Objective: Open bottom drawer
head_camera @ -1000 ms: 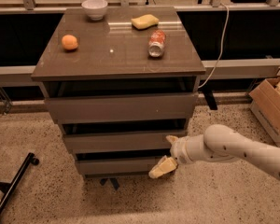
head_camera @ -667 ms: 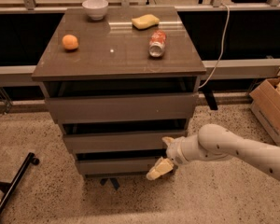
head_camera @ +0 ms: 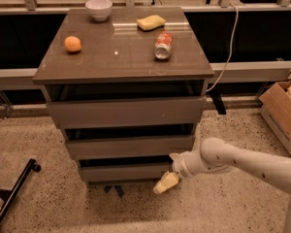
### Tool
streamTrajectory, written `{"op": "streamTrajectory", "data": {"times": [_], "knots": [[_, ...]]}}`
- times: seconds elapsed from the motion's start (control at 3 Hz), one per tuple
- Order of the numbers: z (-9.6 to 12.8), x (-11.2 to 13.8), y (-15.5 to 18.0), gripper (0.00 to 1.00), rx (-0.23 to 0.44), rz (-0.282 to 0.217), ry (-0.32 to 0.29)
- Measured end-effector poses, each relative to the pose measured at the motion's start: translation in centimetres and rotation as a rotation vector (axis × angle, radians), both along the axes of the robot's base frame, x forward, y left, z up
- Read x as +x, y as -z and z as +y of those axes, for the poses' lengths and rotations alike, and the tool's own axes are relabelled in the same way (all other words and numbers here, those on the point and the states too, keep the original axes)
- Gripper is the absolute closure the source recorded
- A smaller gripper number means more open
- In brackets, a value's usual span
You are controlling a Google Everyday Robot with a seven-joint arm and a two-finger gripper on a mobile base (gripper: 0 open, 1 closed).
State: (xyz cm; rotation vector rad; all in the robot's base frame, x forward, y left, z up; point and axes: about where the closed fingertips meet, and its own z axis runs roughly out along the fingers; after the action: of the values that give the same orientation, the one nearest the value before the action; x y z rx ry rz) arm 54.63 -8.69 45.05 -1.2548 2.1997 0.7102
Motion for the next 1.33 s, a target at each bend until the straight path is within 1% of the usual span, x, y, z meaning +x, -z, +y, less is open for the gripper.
{"op": "streamTrajectory", "data": {"times": [0.33, 0.67, 1.0, 1.33], "knots": [[0.1, -0.1, 0.7, 0.00, 0.004, 0.010, 0.001], [0.7, 0.1, 2.2, 0.00, -0.005, 0.025, 0.006], [1.2, 1.8, 4.9, 0.00, 0.027, 0.011, 0.044], [1.3, 3.5, 9.1, 0.00, 0.076, 0.020, 0.099]]}}
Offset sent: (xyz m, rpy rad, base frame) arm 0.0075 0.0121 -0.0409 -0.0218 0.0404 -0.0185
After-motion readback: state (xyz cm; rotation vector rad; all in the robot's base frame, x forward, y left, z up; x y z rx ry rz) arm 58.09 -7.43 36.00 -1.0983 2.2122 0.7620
